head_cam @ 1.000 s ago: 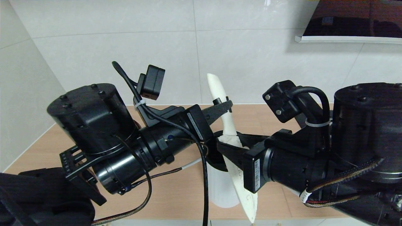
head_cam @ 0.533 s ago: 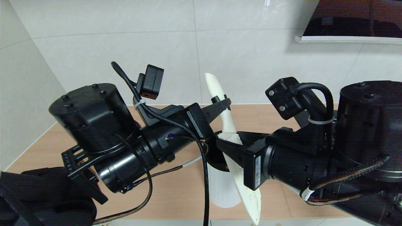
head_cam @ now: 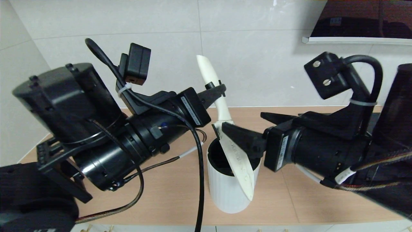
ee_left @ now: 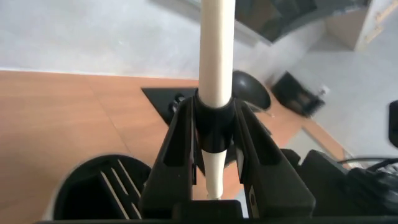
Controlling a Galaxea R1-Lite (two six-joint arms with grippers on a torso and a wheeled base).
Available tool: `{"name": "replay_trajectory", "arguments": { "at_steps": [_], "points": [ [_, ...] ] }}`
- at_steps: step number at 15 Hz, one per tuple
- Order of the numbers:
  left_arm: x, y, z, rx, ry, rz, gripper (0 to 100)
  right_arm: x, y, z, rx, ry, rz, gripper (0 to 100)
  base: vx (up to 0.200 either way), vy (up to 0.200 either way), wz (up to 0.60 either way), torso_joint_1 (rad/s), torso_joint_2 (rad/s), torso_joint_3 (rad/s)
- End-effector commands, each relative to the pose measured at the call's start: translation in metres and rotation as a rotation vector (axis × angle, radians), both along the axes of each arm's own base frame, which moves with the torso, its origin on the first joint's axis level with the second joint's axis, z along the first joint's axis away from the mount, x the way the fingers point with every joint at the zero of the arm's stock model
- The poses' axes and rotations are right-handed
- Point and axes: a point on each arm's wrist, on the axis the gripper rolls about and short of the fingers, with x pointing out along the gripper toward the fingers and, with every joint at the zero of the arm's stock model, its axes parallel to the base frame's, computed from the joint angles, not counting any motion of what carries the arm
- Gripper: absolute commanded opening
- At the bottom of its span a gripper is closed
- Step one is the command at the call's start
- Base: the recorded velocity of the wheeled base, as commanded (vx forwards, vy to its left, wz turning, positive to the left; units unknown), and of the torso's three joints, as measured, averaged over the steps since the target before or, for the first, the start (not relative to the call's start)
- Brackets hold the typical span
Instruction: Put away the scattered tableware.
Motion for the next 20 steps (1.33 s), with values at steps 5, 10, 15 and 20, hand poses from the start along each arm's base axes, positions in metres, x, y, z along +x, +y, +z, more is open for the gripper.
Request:
{"name": "replay_trajectory", "arguments": {
  "at_steps": [5,10,15,20],
  "points": [
    [-0.026,0.034,0.055,0.078,-0.069,0.239,0,0.020,-0.076,0.032,0.066,-0.069,-0.223,100,0.000,0.000,0.00,0.000,0.00,0.000],
    [0.001,0.014,0.080,0.090,-0.159,0.502,0,0.032,-0.080,0.028,0.048,-0.056,-0.231,100,0.000,0.000,0.00,0.000,0.00,0.000],
    [-0.002,-0.019,0.050,0.211,-0.145,0.530,0,0.036,-0.079,0.027,0.025,-0.034,-0.241,100,0.000,0.000,0.00,0.000,0.00,0.000],
    [0.005,-0.035,0.032,0.275,-0.175,0.615,0,0.042,-0.075,0.023,0.012,-0.018,-0.247,100,0.000,0.000,0.00,0.000,0.00,0.000]
  ]
}}
